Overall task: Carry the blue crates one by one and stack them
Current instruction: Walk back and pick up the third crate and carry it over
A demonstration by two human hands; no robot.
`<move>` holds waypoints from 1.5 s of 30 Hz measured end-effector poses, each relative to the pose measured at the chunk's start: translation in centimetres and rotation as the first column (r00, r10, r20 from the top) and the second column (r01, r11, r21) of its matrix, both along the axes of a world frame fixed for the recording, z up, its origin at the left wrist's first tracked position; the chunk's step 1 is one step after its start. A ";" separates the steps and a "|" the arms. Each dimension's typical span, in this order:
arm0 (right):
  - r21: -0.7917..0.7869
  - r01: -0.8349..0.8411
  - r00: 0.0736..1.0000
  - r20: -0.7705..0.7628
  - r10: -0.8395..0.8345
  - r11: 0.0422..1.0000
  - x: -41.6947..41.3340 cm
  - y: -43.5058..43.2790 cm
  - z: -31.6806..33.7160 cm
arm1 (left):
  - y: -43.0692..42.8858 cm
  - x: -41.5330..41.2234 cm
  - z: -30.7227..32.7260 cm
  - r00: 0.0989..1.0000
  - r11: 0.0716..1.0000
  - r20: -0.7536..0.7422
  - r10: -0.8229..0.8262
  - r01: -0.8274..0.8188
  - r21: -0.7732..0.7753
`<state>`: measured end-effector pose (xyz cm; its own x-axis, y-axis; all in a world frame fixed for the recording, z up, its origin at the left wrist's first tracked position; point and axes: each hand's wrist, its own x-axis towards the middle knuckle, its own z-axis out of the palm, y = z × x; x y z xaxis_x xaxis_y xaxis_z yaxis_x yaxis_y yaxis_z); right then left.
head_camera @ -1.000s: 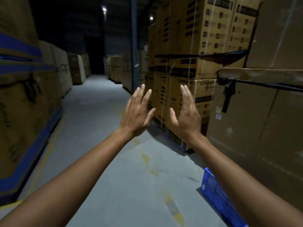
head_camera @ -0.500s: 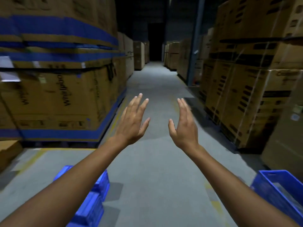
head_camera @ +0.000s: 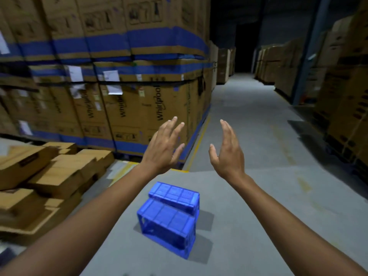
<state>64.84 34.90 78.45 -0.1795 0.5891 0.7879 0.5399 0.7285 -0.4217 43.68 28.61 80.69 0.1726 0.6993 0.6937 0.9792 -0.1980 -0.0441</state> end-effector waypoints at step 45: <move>-0.075 0.177 0.908 0.398 -0.133 0.981 -37.0 26.0 -55.2 | 30.5 -37.7 -57.2 0.995 0.965 0.027 -0.093 0.097 -0.243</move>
<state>27.82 60.92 23.21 -0.3585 0.7113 0.6046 0.7794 0.5845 -0.2255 5.94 59.12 23.46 0.2374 0.8283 0.5075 0.9555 -0.2932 0.0317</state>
